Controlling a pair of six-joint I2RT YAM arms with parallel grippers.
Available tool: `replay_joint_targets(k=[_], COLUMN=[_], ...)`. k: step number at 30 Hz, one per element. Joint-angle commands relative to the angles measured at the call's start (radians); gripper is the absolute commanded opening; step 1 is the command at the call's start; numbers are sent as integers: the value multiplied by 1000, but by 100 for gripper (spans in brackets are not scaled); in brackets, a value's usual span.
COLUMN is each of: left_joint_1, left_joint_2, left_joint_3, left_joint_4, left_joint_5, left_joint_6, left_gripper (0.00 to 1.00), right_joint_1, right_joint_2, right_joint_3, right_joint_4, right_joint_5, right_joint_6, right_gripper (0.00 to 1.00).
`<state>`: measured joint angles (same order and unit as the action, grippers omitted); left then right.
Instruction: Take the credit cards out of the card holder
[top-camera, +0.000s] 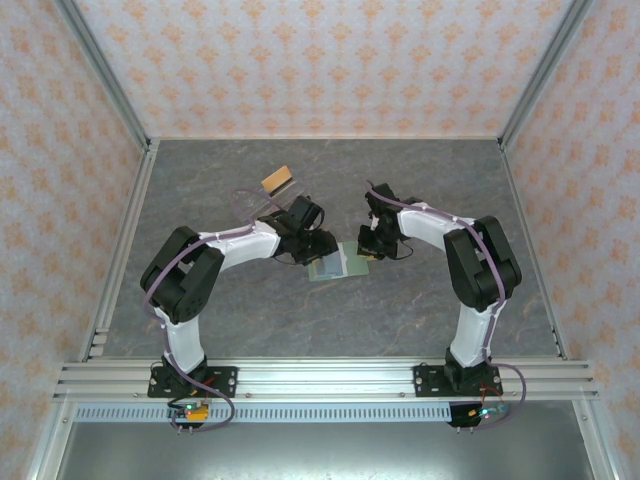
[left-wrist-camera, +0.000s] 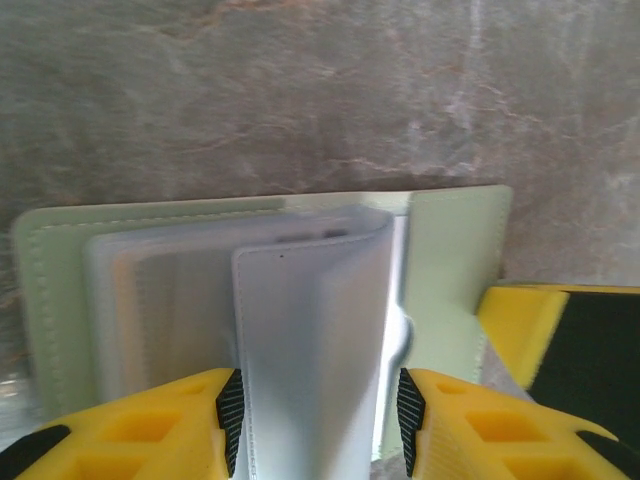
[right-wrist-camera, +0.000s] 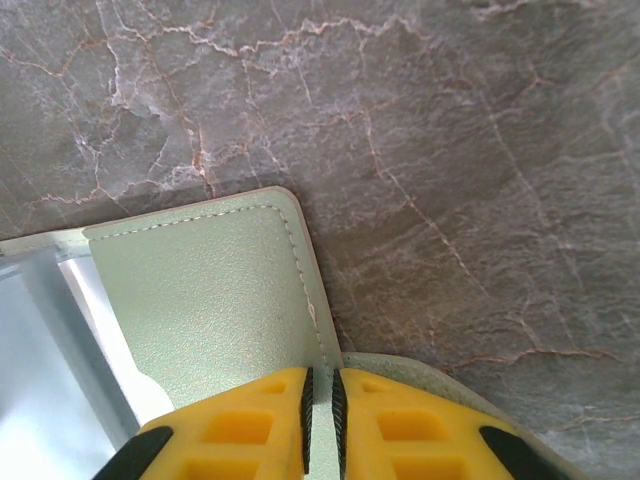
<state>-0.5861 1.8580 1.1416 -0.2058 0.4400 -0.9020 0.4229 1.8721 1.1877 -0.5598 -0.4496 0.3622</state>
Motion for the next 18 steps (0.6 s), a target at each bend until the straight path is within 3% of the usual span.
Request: replay_joint_targets(k=[1, 9, 18], left_joint_1=[9, 9, -1], left_joint_2=[2, -1, 84], left_joint_3=[-20, -28, 33], left_joint_4=[76, 178, 262], left_joint_5=[63, 132, 188], left_joint_6=[-26, -41, -70], left_gripper=[47, 48, 51], right_joint_1=[2, -3, -26], right_joint_2=[24, -45, -237], right_joint_3=[-4, -18, -91], right_joint_4=[0, 19, 67], right_joint_5=[37, 52, 121], right_joint_6=[-10, 9, 65], right_gripper=[17, 18, 33])
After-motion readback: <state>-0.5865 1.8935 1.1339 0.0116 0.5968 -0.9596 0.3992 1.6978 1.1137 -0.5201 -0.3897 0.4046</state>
